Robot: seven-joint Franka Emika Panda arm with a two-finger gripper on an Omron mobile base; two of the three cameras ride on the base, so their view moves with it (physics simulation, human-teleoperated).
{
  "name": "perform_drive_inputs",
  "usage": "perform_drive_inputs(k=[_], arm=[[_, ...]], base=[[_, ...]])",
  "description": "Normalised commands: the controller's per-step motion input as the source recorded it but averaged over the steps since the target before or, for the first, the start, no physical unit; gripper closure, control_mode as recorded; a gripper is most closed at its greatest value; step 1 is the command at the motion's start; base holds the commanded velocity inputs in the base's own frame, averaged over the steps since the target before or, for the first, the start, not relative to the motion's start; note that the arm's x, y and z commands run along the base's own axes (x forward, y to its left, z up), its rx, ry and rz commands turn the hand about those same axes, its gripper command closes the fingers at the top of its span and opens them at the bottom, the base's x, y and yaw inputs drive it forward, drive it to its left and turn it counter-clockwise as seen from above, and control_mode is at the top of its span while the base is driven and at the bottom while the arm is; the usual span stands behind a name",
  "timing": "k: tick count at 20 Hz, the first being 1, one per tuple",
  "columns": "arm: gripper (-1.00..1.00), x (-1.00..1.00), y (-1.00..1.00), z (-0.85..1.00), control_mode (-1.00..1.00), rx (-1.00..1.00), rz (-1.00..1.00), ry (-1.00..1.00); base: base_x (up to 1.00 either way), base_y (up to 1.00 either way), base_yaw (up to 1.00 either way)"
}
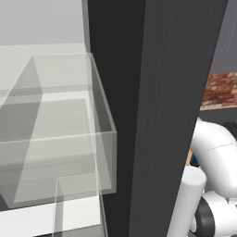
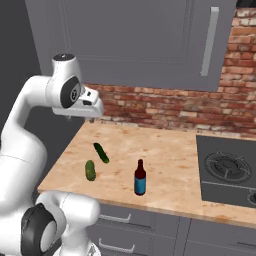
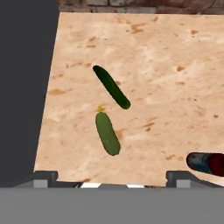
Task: Place the beer on the top shelf of the fridge to keep it out of children's reach, and place the cucumbers on lower shelves for easy access.
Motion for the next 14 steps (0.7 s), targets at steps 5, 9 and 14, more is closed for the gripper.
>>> perform_drive_inputs(k=[5,9,14], arm=[[-1.0,-0.55,-0.27,-0.22,-1.0,0.0,-0.16,-0.11],[-1.0,-0.61,-0.17,-0.18,-1.0,0.0,-0.16,-0.1],[-1.0,-0.55,-0.41,-0.07,-1.0,0.0,-0.18,0.0]], base=[[0.0,0.0,0.0],[0.0,0.0,0.0],[0.0,0.0,0.0]])
